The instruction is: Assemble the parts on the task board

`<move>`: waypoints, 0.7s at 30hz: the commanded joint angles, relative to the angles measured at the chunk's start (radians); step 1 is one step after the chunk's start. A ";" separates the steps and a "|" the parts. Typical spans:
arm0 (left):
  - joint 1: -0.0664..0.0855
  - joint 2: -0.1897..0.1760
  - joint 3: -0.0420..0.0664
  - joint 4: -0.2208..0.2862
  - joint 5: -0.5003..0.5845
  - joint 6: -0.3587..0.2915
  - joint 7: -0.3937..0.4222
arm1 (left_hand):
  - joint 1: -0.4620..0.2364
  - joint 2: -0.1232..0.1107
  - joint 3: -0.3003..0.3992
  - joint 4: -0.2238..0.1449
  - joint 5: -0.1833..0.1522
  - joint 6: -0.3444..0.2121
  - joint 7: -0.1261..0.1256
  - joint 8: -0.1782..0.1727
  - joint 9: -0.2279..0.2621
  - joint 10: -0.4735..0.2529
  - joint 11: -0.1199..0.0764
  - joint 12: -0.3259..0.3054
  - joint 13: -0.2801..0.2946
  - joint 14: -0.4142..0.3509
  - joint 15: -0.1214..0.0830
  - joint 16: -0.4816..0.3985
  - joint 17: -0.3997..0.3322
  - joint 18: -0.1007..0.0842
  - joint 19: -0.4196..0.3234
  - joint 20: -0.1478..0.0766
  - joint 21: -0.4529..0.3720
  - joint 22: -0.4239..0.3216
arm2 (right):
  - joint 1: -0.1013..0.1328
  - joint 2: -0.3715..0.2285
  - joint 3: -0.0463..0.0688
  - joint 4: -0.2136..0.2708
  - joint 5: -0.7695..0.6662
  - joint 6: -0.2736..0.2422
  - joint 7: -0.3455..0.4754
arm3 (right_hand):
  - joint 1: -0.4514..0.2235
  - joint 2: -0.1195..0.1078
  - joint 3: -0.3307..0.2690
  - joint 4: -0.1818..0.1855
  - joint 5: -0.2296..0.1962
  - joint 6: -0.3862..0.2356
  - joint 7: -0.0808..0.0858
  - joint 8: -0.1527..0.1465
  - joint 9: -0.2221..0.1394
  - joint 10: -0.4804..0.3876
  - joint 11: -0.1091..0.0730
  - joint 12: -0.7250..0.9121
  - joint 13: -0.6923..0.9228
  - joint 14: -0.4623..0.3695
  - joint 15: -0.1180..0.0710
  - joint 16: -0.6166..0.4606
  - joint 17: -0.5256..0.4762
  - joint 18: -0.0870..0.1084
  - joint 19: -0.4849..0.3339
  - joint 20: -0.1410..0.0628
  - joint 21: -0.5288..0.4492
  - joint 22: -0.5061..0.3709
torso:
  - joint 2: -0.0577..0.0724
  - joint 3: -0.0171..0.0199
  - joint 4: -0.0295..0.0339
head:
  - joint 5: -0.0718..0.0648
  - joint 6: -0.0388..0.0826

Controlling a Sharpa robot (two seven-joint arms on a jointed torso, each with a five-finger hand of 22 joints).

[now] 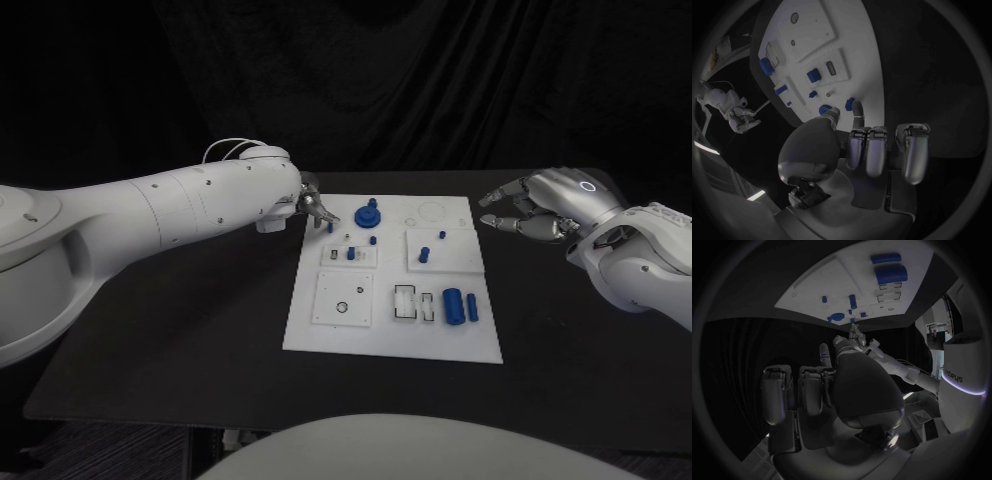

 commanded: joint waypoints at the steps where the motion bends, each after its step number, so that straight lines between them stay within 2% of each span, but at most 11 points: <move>1: -0.004 0.005 0.001 -0.005 -0.008 0.011 0.020 | 0.009 0.004 0.001 -0.006 0.009 -0.008 0.003 -0.008 0.002 0.106 -0.005 -0.001 0.263 0.104 -0.006 0.003 0.263 0.007 0.052 -0.005 -0.004 0.227 | -0.002 0.000 0.001 0.001 -0.006 -0.001 -0.022 | 0.012 0.002 0.007 0.001 0.006 0.006 0.001 -0.004 -0.001 0.074 0.005 -0.005 0.191 0.107 0.006 0.003 0.263 -0.016 0.104 0.007 0.003 0.263 | 0.000 0.0005 -0.0009 | 0.000 0.000; 21: -0.016 0.035 0.001 -0.043 -0.008 0.012 0.027 | 0.023 0.012 0.013 -0.010 0.059 -0.014 0.005 -0.032 0.008 0.106 -0.003 -0.001 0.263 0.104 -0.003 0.003 0.263 0.011 0.041 -0.003 -0.020 0.221 | -0.002 0.004 0.001 -0.001 -0.006 -0.001 -0.021 | 0.016 0.001 0.009 0.000 0.015 0.007 0.001 -0.005 -0.001 0.073 0.005 -0.006 0.189 0.107 0.006 0.003 0.263 -0.016 0.104 0.007 0.003 0.263 | 0.001 0.0005 -0.0016 | -0.002 0.000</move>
